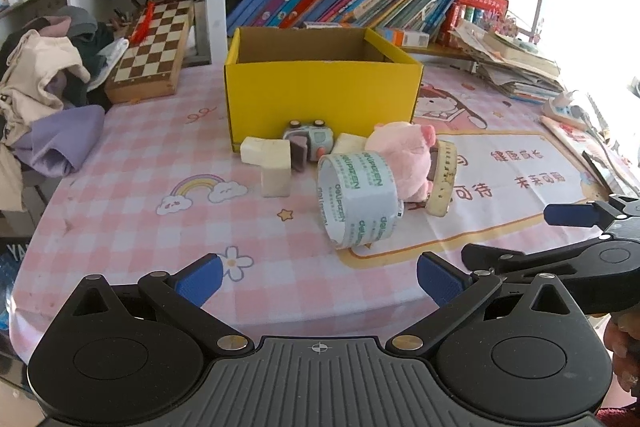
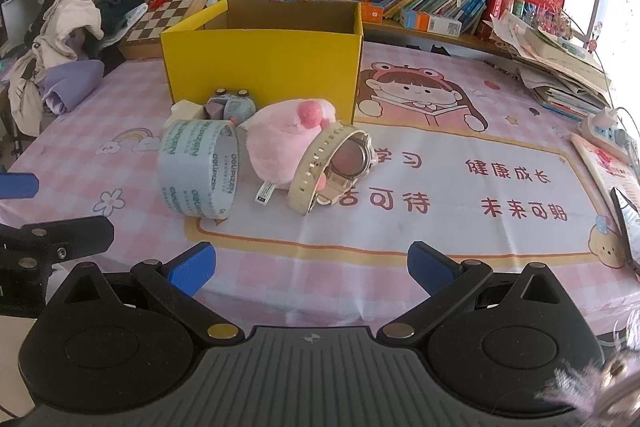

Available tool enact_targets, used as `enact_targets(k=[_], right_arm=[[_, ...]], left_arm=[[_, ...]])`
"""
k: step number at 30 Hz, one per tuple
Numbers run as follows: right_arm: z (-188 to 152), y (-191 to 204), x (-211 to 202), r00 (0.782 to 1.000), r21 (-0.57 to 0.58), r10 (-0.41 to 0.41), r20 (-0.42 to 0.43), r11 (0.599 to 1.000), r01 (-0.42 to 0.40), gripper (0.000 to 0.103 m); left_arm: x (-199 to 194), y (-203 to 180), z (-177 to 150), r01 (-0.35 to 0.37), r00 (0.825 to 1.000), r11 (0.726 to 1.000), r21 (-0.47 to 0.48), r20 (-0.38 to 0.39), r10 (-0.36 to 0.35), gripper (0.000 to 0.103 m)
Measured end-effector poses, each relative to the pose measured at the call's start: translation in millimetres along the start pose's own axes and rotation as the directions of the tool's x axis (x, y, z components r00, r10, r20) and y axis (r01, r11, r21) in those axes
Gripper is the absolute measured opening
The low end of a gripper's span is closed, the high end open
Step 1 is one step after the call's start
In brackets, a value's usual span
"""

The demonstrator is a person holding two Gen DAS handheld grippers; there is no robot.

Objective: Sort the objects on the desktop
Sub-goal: 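Move left tool toward the tape roll while right tool approaches the beige watch, then close left tool on the clear tape roll while right tool grasps the beige watch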

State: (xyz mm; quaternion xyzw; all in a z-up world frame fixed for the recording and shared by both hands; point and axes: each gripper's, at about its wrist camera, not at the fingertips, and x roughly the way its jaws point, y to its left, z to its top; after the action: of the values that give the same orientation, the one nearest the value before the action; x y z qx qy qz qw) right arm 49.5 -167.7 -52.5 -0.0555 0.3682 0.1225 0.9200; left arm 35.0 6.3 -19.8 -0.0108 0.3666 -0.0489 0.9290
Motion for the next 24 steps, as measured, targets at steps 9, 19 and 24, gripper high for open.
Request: enact_targets(k=[9,19,24], right_arm=[[13,-9,18,1.000,-0.002,0.019,-0.021,1.000,-0.019,0.103],[32,-19,38,0.999,-0.006,0.033,-0.027,0.999,-0.033,0.101],[40,-25,48,0.998,-0.003,0.052,-0.035,0.999,-0.052,0.101]], left_arm=[[20,-4,10,-0.006,0.999,1.000,-0.002,-0.042,0.006,0.103],[37,-16,22,0.017,0.999,0.999,0.037,-0.037,-0.015,0.103],[48,-15,30,0.018,0.999,1.000,0.014,-0.042,-0.018,0.103]])
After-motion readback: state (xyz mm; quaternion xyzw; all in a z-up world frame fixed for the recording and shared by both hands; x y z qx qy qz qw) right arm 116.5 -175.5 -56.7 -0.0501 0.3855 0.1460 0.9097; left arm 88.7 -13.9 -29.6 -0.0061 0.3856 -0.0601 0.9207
